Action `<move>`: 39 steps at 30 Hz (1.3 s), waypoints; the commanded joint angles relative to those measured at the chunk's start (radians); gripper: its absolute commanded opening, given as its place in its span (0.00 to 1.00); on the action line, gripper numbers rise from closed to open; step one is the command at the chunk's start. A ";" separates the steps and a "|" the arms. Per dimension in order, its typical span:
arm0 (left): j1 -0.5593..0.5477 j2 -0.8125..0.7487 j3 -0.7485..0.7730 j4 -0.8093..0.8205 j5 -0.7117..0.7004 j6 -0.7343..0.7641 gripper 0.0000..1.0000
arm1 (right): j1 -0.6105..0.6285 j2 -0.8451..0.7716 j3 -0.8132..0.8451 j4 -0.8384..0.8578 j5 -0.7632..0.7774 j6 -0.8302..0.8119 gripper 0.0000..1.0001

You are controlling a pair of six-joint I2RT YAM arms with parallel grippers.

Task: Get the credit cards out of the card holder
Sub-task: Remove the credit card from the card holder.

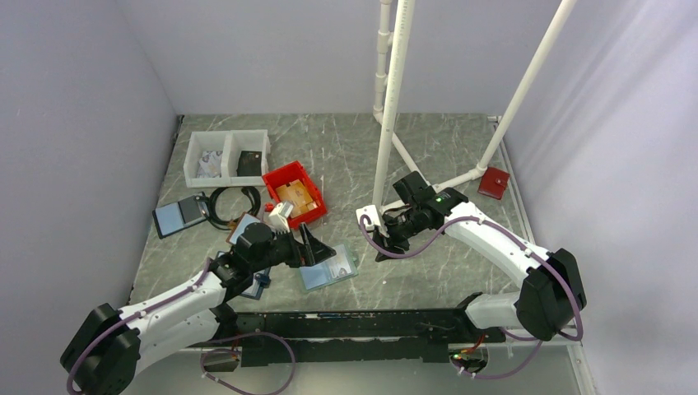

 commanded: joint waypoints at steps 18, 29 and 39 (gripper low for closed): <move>-0.005 0.020 -0.012 0.082 -0.008 -0.021 0.95 | 0.004 0.001 -0.001 0.024 -0.002 -0.005 0.50; -0.005 0.032 -0.017 0.100 -0.008 -0.031 0.95 | 0.004 0.002 -0.001 0.026 0.001 0.000 0.50; -0.007 0.045 -0.021 0.119 -0.005 -0.037 0.95 | 0.004 0.007 0.000 0.028 0.006 0.004 0.50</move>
